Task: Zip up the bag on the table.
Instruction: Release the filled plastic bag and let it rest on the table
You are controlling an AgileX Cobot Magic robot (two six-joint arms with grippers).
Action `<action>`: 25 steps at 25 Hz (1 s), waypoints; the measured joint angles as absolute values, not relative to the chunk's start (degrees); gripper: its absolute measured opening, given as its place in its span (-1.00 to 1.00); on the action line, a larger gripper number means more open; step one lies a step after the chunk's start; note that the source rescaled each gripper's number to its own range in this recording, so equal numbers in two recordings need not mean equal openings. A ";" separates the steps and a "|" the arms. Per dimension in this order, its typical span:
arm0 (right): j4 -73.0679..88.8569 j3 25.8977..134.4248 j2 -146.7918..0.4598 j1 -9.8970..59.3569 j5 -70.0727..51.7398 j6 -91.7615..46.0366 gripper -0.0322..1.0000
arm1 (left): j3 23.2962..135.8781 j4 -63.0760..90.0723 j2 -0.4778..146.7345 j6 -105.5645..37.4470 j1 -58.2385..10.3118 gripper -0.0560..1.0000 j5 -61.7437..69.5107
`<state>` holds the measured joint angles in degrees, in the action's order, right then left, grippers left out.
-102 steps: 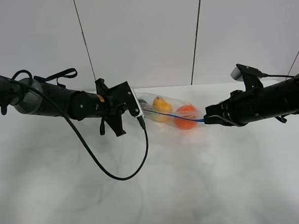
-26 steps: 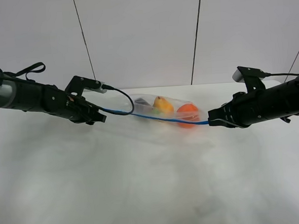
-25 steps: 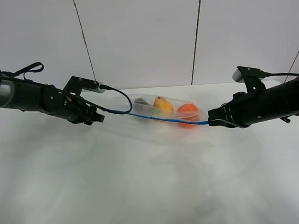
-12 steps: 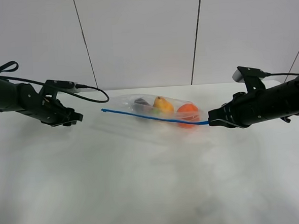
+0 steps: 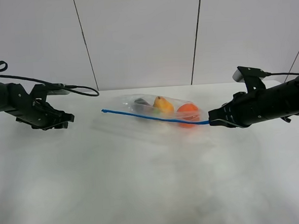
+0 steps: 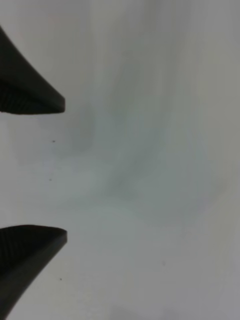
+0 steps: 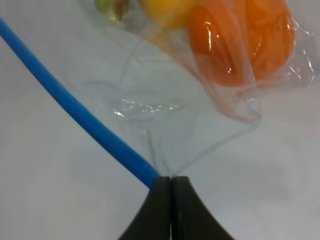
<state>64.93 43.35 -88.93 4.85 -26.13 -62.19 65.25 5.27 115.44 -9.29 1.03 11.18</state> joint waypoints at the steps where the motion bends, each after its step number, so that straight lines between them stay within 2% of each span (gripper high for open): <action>1: 64.93 43.35 -88.93 4.85 -26.06 -62.19 -0.94 | 65.68 5.27 115.44 -8.71 1.03 0.45 11.87; 18: 64.81 43.35 -88.93 4.85 -26.01 -62.19 -0.94 | 72.27 5.29 115.44 -7.78 1.03 0.45 26.45; 25: 64.71 43.35 -88.93 4.85 -26.01 -62.19 -0.94 | 72.42 5.29 111.85 -8.02 1.03 0.45 27.79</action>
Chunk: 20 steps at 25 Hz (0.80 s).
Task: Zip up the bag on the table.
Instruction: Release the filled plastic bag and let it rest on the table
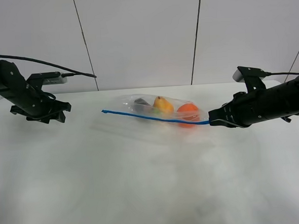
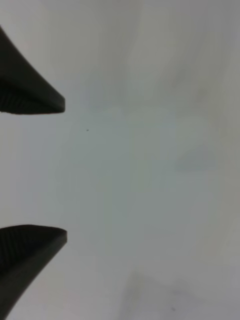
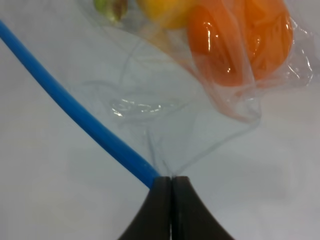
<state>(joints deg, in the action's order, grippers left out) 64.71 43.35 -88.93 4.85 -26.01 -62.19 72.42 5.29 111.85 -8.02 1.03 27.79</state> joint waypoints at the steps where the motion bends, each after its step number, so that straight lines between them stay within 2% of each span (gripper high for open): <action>1: 64.69 43.35 -88.93 4.85 -26.01 -62.19 -0.94 | 72.42 5.29 110.95 -8.08 1.03 0.45 27.79; 14: 64.64 43.35 -88.93 4.85 -26.01 -62.19 -0.94 | 72.16 5.29 101.97 -8.31 1.03 0.45 30.75; 20: 64.64 43.35 -88.93 4.85 -26.01 -62.19 -0.94 | 67.71 5.29 97.71 -8.64 1.03 0.45 30.44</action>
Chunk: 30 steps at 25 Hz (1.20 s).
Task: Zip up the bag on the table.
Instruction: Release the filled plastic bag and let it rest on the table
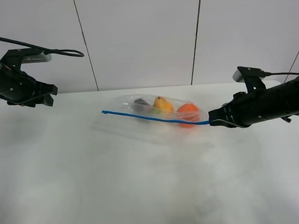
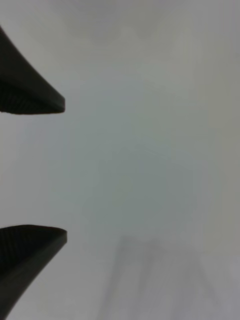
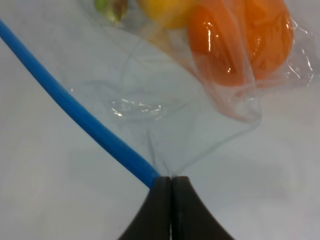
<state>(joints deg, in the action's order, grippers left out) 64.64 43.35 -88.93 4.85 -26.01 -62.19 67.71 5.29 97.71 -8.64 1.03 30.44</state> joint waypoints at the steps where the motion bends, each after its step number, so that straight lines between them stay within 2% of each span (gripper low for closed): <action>1: 64.64 43.35 -88.93 4.85 -26.01 -62.19 -0.94 | 66.91 5.29 97.05 -8.70 1.03 0.45 30.13; 12: 64.51 43.35 -88.93 4.79 -26.04 -62.19 -0.94 | 58.21 5.29 86.25 -8.65 1.03 0.45 28.14; 30: 64.51 43.35 -88.93 4.79 -26.03 -62.19 -0.94 | 41.56 5.29 56.33 -4.32 1.03 0.45 31.42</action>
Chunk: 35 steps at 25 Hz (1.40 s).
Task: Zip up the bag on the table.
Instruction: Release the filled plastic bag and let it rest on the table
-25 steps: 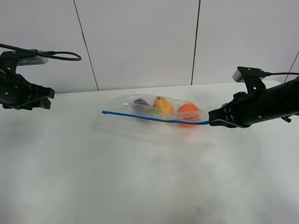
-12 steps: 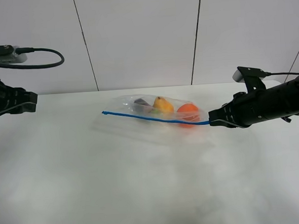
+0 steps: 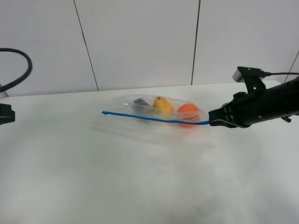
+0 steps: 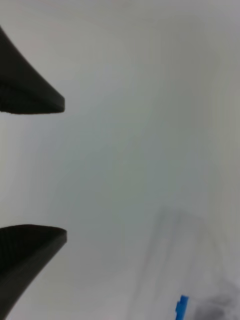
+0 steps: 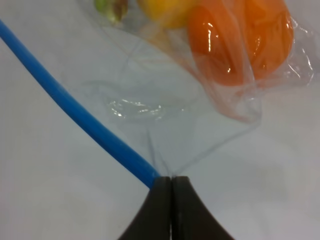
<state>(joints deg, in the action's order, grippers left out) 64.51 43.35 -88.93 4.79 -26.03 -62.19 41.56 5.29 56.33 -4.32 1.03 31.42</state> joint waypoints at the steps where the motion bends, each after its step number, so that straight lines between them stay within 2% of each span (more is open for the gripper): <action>1: 64.51 43.35 -88.93 4.79 -26.09 -62.19 -0.94 | 40.84 5.29 54.19 -4.08 1.03 0.45 32.32; 16: 64.51 43.35 -88.93 4.79 -26.19 -62.14 -0.94 | 36.73 5.29 27.74 -1.57 1.03 0.45 46.64; 35: 64.51 43.35 -88.93 4.79 -26.26 -61.99 -0.94 | 35.74 4.56 11.11 1.65 1.03 0.45 56.74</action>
<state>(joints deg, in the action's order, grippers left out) 64.51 43.35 -88.93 4.79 -26.26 -61.99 35.74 4.56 11.11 1.65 1.03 56.74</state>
